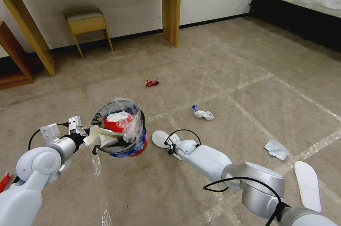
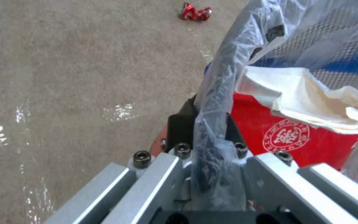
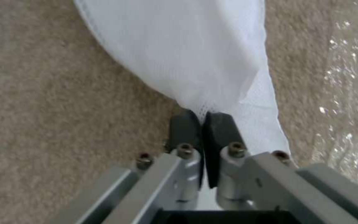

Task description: Pick up the trash bin and place the garbage on the floor into it.

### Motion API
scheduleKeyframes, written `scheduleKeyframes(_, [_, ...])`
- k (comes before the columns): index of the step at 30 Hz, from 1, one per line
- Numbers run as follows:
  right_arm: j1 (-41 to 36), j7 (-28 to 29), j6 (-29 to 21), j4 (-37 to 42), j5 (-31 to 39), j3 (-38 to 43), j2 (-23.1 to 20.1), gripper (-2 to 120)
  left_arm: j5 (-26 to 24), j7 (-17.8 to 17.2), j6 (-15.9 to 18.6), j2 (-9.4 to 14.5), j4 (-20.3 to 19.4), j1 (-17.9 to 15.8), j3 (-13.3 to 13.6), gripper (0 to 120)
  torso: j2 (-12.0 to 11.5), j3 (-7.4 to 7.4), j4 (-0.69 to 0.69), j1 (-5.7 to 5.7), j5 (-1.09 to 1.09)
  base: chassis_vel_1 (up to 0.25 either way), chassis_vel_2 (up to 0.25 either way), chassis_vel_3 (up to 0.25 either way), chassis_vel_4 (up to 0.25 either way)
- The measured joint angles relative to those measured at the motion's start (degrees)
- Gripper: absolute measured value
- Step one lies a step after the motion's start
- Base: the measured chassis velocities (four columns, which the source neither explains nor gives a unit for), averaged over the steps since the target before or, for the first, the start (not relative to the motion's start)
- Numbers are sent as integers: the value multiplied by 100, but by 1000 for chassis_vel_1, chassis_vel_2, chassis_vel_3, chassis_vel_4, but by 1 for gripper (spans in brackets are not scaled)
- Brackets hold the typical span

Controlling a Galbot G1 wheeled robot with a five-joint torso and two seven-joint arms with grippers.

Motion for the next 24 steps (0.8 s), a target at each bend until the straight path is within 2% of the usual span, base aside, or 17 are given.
scheduleKeyframes(6, [51,183,-16,294,278,-13,-115,0,1,20,-1,15,36,-55,49,1,0,1,4,0,1,0,0,0,0])
scheduleKeyframes(11, [288,568,-163,1310,923,-221,-569,0,-4,69,0,42,104,-168,169,1,0,1,5,-1,2,0,0,0,0])
scheduleKeyframes(12, [288,568,-163,1310,923,-221,-569,0,-4,69,0,42,104,-168,169,1,0,1,5,-1,2,0,0,0,0])
scheduleKeyframes(14, [468,845,-235,1980,1252,-320,-898,0,-9,144,6,98,177,-247,241,1,1,0,6,-1,4,0,0,0,0])
scheduleKeyframes(15, [468,845,-235,1980,1252,-320,-898,0,-9,144,6,98,177,-247,241,1,1,0,6,-1,4,0,0,0,0])
scheduleKeyframes(17, [627,1085,-279,2560,1476,-328,-1245,0,-7,234,26,164,260,-310,295,1,1,0,7,-1,4,0,0,0,0])
scheduleKeyframes(18, [627,1085,-279,2560,1476,-328,-1245,0,-7,234,26,164,260,-310,295,1,1,0,7,-1,4,0,0,0,0])
scheduleKeyframes(21, [756,1282,-292,3062,1555,-47,-1832,0,-6,374,85,252,379,-384,405,1,1,0,7,-1,5,0,0,0,0])
scheduleKeyframes(22, [756,1282,-292,3062,1555,-47,-1832,0,-6,374,85,252,379,-384,405,1,1,0,7,-1,5,0,0,0,0])
scheduleKeyframes(23, [790,1323,-271,3202,1550,104,-2089,0,-28,439,116,277,412,-415,468,1,1,0,7,-1,5,0,0,0,0])
scheduleKeyframes(24, [816,1359,-253,3386,1550,297,-2394,0,-41,515,136,295,457,-462,538,1,1,0,2,-1,4,0,0,0,0])
